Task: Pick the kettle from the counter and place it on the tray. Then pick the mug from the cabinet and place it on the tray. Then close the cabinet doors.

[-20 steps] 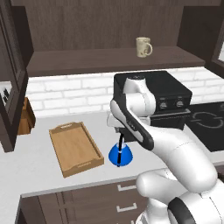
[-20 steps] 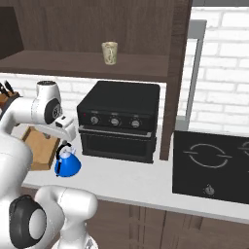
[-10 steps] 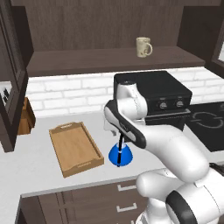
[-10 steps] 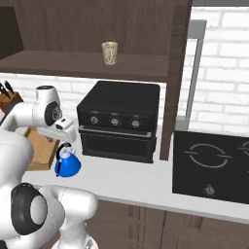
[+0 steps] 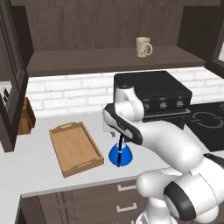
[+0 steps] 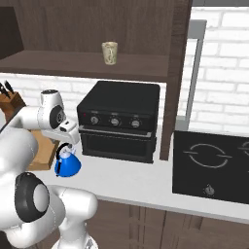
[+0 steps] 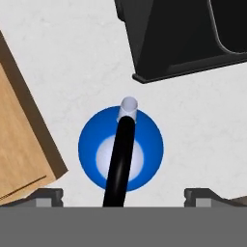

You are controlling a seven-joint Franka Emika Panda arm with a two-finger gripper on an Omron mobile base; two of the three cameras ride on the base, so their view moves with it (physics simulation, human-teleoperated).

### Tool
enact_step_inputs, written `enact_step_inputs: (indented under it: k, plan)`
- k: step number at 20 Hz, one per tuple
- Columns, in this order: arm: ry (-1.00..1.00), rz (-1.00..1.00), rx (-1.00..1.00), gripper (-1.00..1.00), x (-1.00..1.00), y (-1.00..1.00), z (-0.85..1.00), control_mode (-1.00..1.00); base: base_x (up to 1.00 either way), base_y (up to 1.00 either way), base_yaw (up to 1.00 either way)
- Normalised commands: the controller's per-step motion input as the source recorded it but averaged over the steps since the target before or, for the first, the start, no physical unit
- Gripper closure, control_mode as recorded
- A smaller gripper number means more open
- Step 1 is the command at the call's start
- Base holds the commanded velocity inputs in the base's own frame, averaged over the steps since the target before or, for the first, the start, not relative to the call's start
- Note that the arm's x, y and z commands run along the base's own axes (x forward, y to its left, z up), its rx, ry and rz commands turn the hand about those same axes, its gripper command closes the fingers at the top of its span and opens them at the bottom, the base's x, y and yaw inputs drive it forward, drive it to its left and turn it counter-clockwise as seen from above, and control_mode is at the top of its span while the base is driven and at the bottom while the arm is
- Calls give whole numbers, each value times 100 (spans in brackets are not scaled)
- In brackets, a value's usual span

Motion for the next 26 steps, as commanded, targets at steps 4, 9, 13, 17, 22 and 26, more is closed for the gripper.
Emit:
enact_step_inputs:
  k: [4,9,13,17,22,26]
  plan:
    - [0,0,0,-100,12,1,-22,-100,0,0,0]
    - [0,0,0,-100,4,0,-19,-100,0,0,0]
    - [0,0,0,-100,-1,1,-11,-100,0,0,0]
    - [0,-2,0,-100,-7,4,-8,-100,0,0,0]
    - [-4,-1,0,100,-4,9,-4,-100,0,0,0]
    - [-1,-1,0,100,-11,7,-2,-100,0,0,0]
